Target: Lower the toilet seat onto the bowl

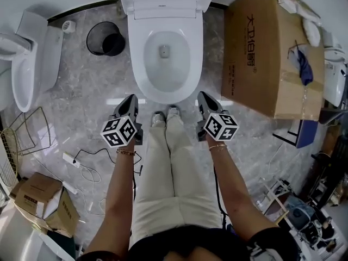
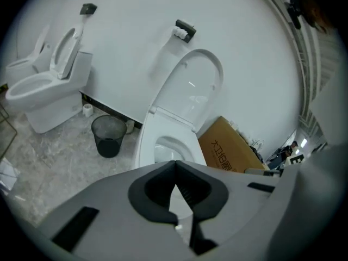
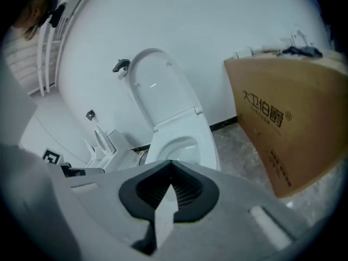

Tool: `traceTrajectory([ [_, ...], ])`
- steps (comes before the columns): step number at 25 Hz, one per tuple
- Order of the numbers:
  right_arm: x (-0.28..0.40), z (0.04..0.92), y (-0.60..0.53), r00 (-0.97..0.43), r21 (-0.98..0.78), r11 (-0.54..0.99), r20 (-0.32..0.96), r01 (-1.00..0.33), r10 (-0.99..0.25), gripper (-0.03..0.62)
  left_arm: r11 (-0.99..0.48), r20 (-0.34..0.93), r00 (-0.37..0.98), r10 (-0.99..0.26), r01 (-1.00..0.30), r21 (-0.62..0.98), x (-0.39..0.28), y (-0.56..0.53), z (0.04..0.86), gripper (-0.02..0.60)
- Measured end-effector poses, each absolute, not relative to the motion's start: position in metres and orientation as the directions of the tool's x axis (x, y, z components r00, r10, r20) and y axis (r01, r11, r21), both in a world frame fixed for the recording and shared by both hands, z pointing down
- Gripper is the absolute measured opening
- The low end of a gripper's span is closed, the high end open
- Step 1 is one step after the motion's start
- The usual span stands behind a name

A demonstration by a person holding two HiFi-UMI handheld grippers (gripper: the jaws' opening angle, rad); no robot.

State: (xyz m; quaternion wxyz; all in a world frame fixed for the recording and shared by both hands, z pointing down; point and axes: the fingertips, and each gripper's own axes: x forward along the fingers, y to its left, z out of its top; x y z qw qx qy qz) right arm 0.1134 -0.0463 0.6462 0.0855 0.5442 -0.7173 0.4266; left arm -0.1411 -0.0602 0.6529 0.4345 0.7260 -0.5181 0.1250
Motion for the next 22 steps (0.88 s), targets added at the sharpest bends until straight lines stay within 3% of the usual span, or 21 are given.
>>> traceTrajectory([
  [7,0.112,0.562,-0.041,-0.368,-0.375,0.179,0.525,-0.909,-0.767,0.005,-0.147,0.589,0.394,-0.706,-0.895,0.422,-0.145,-0.059,0.576,0.003],
  [19,0.116,0.450,-0.031,-0.361,-0.278,0.261,0.423,-0.925,-0.831,0.005,-0.234,0.528,0.391,-0.754,-0.911,0.340,-0.145,-0.050,0.464,0.003],
  [22,0.115,0.427,-0.024,-0.357,-0.270,0.264,0.402,-0.926,-0.843,0.005,-0.302,0.531,0.377,-0.759,-0.926,0.225,-0.141,-0.041,0.437,0.003],
])
